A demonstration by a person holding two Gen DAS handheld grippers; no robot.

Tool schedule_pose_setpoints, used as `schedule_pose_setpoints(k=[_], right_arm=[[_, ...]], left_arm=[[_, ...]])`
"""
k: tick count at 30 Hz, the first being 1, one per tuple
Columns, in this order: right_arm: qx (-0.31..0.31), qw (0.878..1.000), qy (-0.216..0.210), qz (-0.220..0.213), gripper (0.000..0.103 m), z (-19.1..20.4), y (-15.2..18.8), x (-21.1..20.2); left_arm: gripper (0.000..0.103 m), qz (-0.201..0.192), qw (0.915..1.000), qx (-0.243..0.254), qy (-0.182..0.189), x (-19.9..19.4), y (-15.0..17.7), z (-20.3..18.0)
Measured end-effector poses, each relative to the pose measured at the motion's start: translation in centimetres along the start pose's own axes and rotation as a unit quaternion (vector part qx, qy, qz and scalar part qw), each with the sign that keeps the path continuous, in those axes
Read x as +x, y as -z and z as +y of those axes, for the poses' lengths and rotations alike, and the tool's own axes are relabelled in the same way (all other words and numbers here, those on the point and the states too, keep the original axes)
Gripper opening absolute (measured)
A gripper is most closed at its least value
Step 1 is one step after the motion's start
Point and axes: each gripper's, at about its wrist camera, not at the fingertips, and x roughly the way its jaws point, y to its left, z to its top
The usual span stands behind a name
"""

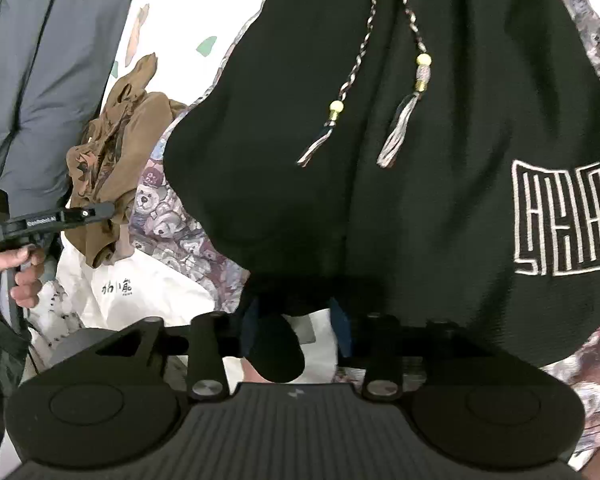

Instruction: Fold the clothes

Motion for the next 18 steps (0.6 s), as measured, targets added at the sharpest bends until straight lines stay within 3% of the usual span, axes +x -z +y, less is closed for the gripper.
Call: schedule_pose_setpoints(k=[7, 9, 13, 14, 15, 17, 18], right_arm=[[0.007, 1.0, -0.011, 0.013, 0.055, 0.5, 0.2, -0.4], [0.013, 1.0, -0.01, 0.012, 0.062, 0.7, 0.3, -0.1], [0.024, 0.999, 0.01, 0.022, 0.06, 1.4, 0.7, 2.3], [0.023, 0.999, 0.025, 0.026, 0.046, 1.6, 0.9, 3.1], [0.024, 0.999, 0.032, 0.027, 0.022, 1.7, 1.1, 3.6], [0.021, 0.999, 0.027, 0.031, 0.005, 1.9, 1.3, 4.2], [0.011, 0.999, 0.025, 0.032, 0.004, 2.1, 1.3, 4.1]], left_arm=[[0.024, 0.019, 0.9998, 0.005, 0.009, 2.4, 0.6, -0.3], [0.016, 0.025, 0.9996, 0.006, 0.012, 3.1, 0.7, -0.4], [0.009, 0.033, 0.9992, 0.008, 0.018, 4.0, 1.0, -0.6], [0.008, 0.033, 0.9992, 0.008, 0.019, 3.8, 1.1, -0.6], [0.006, 0.033, 0.9992, 0.008, 0.02, 3.6, 1.1, -0.5], [0.006, 0.033, 0.9992, 0.008, 0.023, 3.2, 1.1, -0.4], [0.006, 0.033, 0.9991, 0.008, 0.024, 3.1, 1.2, -0.4]])
